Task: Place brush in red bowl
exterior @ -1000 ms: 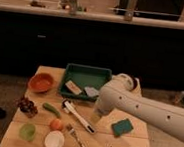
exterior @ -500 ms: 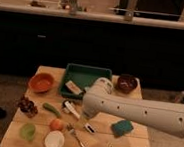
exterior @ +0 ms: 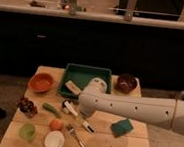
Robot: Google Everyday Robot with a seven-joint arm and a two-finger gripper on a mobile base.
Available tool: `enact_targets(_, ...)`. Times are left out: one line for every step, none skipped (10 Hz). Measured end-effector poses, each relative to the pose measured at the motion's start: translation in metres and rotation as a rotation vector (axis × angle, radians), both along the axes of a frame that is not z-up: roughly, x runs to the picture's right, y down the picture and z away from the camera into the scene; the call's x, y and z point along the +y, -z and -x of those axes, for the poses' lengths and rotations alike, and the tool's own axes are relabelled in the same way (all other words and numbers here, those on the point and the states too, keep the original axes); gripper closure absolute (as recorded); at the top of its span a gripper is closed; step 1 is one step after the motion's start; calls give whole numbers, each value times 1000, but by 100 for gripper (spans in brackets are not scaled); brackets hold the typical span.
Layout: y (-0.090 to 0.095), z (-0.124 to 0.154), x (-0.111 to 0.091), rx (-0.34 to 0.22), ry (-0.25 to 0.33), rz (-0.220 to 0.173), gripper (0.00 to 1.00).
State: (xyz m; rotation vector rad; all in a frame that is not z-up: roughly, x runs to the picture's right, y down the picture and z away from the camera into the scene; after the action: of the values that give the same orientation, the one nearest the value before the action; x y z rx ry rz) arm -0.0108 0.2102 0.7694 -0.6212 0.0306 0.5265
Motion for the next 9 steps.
enact_targets(-5, 5, 3, -1, -5, 1, 20)
enact_targets(-10, 7, 5, 3, -13, -2, 20)
enact_targets(-15, 9, 6, 6, -31, -8, 20)
enact_targets(-19, 11, 7, 7, -39, -13, 20)
enact_targets(-22, 15, 8, 3, -45, -18, 20)
enact_targets(-26, 21, 10, -13, -60, -28, 20)
enact_targets(-28, 23, 11, -25, -71, -34, 20)
enact_targets(-32, 27, 13, -42, -83, -38, 20)
enact_targets(-37, 31, 15, -64, -87, -40, 20)
